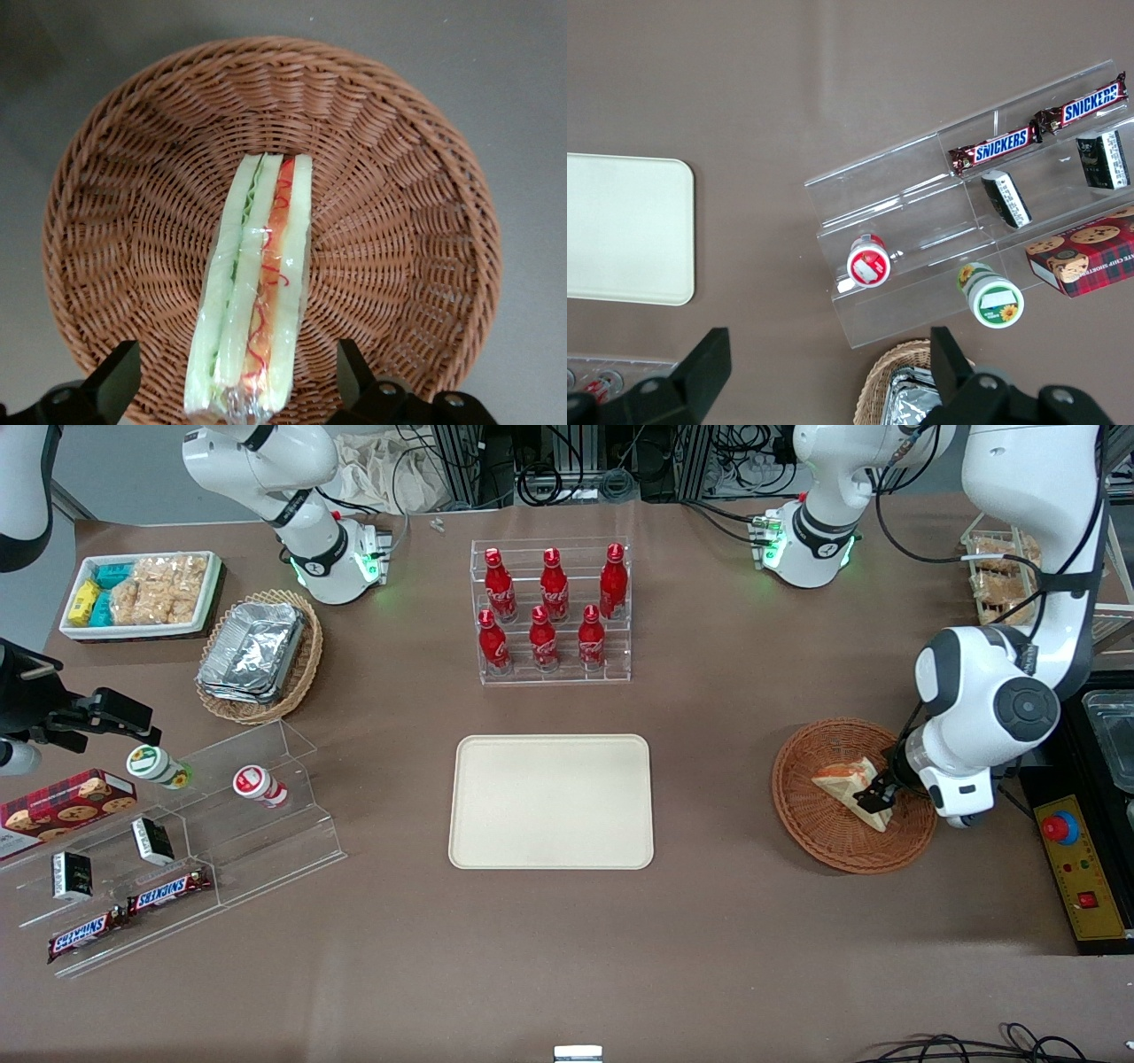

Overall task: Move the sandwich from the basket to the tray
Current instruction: 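Lower the open left gripper around the wrapped sandwich, then close the left gripper on the sandwich and lift it from the basket, then carry the held sandwich with the left gripper over the cream tray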

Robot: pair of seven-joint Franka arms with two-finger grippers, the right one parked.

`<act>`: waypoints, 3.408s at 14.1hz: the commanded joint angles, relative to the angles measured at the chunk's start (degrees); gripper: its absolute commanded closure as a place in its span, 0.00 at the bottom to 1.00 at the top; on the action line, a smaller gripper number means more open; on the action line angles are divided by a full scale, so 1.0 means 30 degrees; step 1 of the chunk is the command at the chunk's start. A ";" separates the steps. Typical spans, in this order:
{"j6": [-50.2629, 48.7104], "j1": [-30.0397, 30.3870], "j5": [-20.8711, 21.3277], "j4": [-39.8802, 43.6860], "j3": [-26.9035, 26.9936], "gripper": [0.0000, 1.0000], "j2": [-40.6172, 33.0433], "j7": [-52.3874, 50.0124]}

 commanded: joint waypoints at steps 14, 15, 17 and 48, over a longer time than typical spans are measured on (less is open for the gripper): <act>0.2936 -0.0206 0.0377 -0.1169 -0.0171 0.04 0.1329 -0.1188; 0.2936 -0.0206 0.0377 -0.1169 -0.0171 0.14 0.1329 -0.1188; 0.2936 -0.0176 0.0377 -0.1140 -0.0171 0.57 0.1329 -0.1159; -1.2037 -0.0176 -0.2259 0.6888 -0.4354 1.00 -0.2775 1.0912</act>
